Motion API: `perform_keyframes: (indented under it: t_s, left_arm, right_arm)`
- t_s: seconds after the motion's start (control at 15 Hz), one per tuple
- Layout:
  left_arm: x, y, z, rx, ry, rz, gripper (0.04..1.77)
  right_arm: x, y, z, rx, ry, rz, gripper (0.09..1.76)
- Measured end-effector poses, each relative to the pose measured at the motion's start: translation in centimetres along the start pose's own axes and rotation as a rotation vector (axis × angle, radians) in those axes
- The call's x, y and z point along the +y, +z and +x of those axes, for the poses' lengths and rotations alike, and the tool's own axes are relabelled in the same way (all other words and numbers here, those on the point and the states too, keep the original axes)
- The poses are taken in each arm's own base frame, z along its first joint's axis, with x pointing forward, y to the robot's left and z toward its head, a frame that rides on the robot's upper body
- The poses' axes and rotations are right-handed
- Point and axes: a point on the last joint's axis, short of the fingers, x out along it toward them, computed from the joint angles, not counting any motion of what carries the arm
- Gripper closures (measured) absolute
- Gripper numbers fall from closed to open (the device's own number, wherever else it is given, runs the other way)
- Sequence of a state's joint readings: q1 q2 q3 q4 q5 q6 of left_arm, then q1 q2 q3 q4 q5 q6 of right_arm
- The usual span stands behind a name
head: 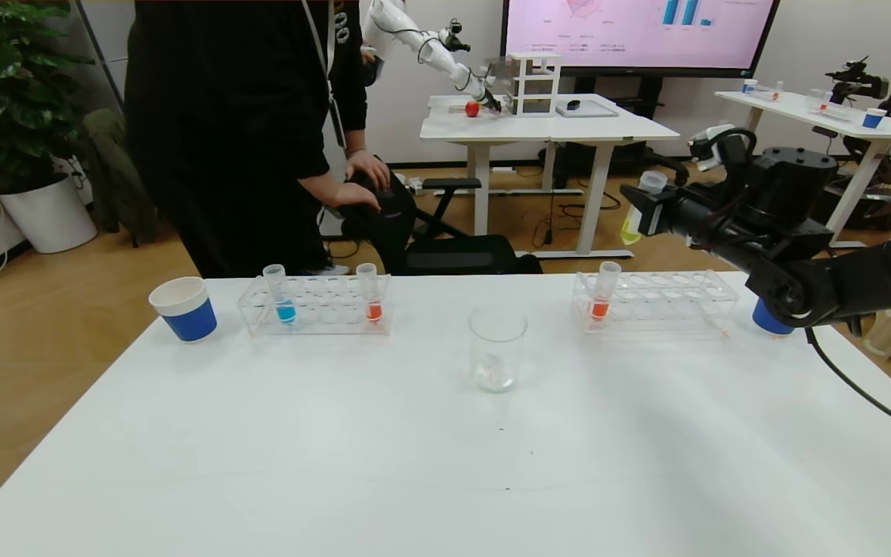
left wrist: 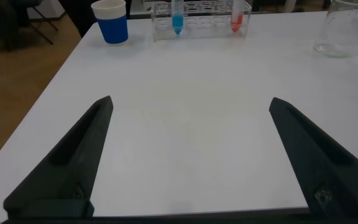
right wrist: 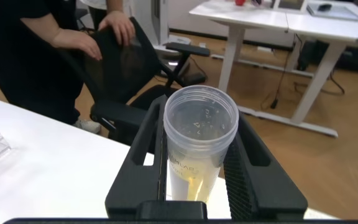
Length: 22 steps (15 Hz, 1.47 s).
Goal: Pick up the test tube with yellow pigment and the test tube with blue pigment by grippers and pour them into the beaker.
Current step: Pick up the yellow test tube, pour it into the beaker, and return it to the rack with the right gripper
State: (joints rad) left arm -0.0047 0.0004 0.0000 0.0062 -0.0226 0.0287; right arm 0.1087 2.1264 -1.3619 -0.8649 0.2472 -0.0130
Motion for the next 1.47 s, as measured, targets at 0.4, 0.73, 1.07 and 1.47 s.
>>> perform_keyframes:
  t_s: [0.4,0.73,1.07,1.47]
  left_arm:
    - [0.0,0.0,0.0,0.000,0.000,0.000,0.06]
    - [0.0,0.0,0.0,0.000,0.000,0.000,0.06]
    - [0.0,0.0,0.0,0.000,0.000,0.000,0.06]
    - [0.0,0.0,0.0,0.000,0.000,0.000,0.06]
  right_arm:
    - [6.4,0.2,1.9,-0.145,0.240,-0.265,1.32]
    - [11.6,-3.4,1.6,-0.228,0.471,-0.413,1.32]
    - [12.4,-4.7,2.1,-0.274,0.549,-0.568,1.32]
    - [11.2,-5.3,3.3,-0.401,0.604,-0.796,1.32]
